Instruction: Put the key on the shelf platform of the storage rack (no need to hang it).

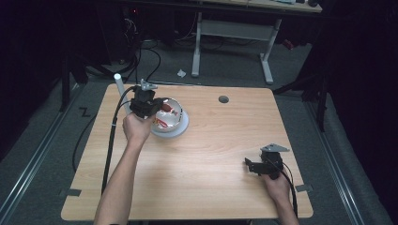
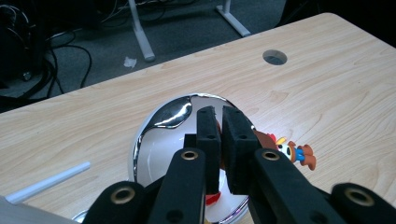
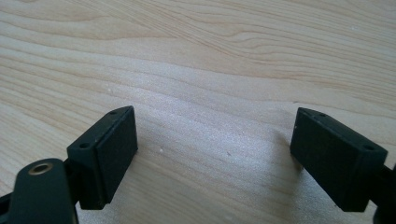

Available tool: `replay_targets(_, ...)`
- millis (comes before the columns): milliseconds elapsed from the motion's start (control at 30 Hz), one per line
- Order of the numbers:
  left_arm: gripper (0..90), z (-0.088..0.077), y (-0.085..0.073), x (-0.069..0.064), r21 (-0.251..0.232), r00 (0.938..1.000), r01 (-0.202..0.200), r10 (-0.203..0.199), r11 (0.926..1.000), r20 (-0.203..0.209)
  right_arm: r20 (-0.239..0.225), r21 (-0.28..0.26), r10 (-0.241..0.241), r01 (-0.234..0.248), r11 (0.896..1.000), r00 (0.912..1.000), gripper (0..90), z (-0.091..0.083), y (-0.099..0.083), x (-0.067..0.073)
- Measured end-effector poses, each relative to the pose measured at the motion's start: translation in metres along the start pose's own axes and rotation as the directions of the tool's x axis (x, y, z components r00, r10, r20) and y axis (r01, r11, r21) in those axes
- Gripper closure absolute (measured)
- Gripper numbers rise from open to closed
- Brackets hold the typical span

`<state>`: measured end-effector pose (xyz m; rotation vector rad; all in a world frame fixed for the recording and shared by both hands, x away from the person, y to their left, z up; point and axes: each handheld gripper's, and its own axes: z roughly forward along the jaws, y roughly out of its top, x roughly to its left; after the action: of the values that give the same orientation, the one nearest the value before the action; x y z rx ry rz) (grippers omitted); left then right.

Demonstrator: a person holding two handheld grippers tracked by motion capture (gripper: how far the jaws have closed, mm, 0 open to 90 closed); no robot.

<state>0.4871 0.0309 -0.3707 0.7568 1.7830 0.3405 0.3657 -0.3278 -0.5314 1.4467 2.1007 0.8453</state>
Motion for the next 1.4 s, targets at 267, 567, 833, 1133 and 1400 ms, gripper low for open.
replay_targets(267, 86.2, 0.004, -0.006, 0.003, -0.02, 0.9999, -0.011, 0.011, 0.9997, 0.0, 0.0, 0.0, 0.0, 0.0, 1.0, 1.0, 14.8, 0.0, 0.0, 0.0)
replay_targets(567, 86.1, 0.016, -0.018, 0.009, -0.007, 0.9995, -0.022, 0.022, 0.9997, -0.023, 0.0, 0.0, 0.0, 0.0, 1.0, 1.0, 14.8, 0.0, 0.0, 0.0)
replay_targets(833, 86.1, 0.024, -0.029, 0.016, -0.006, 0.9989, -0.027, 0.027, 0.9996, -0.04, -0.003, 0.001, -0.001, 0.001, 1.0, 1.0, 14.8, 0.0, 0.0, 0.0)
replay_targets(1133, 85.9, 0.033, -0.039, 0.024, -0.016, 0.9962, -0.057, 0.056, 0.9982, -0.067, -0.004, 0.002, -0.001, 0.001, 1.0, 1.0, 14.8, 0.0, 0.0, 0.001)
replay_targets(1400, 85.5, 0.041, -0.042, 0.03, -0.019, 0.9945, -0.049, 0.047, 0.9986, -0.094, -0.004, 0.001, 0.0, 0.0, 1.0, 1.0, 14.8, 0.0, 0.0, 0.001)
